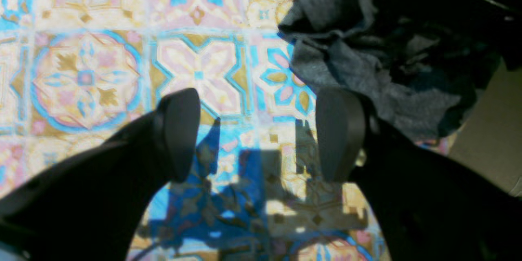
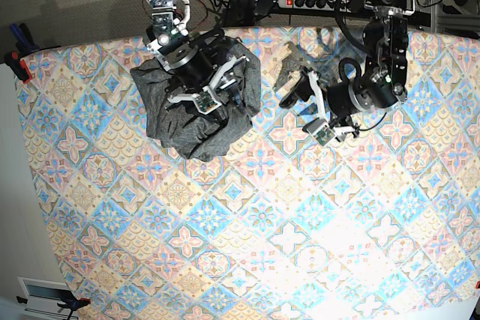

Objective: Layout the t-shirt on the table in an organized manner, then fold the t-shirt properly
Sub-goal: 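Press the right gripper onto the bundled shirt and grasp it, then reach the left gripper over and grasp the shirt bundle's side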

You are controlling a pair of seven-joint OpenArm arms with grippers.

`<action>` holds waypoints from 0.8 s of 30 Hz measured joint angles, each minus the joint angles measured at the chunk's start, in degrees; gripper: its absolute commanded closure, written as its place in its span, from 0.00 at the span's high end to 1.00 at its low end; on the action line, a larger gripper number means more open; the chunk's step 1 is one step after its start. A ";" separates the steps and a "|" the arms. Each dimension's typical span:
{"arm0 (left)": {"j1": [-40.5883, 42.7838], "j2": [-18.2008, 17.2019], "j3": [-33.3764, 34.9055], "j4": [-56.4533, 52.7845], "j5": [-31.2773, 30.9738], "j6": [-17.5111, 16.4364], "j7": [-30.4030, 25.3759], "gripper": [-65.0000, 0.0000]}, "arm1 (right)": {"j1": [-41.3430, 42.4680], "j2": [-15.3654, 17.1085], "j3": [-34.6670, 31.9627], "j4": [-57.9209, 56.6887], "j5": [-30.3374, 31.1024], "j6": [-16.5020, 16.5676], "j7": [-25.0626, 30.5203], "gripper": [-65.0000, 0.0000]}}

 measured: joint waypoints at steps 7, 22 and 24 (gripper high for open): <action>0.22 -0.02 0.00 0.00 0.00 0.00 -0.04 0.67 | 0.07 -0.17 -3.96 -1.99 0.39 0.04 0.37 0.42; 1.51 -2.56 -0.04 0.00 0.20 0.33 -0.26 0.67 | 6.93 -0.04 -4.46 -9.99 0.20 0.02 0.17 0.37; 1.31 -2.54 -0.04 0.00 0.13 0.02 -0.33 0.67 | 8.46 -0.07 -4.46 -9.44 0.33 0.02 0.50 0.26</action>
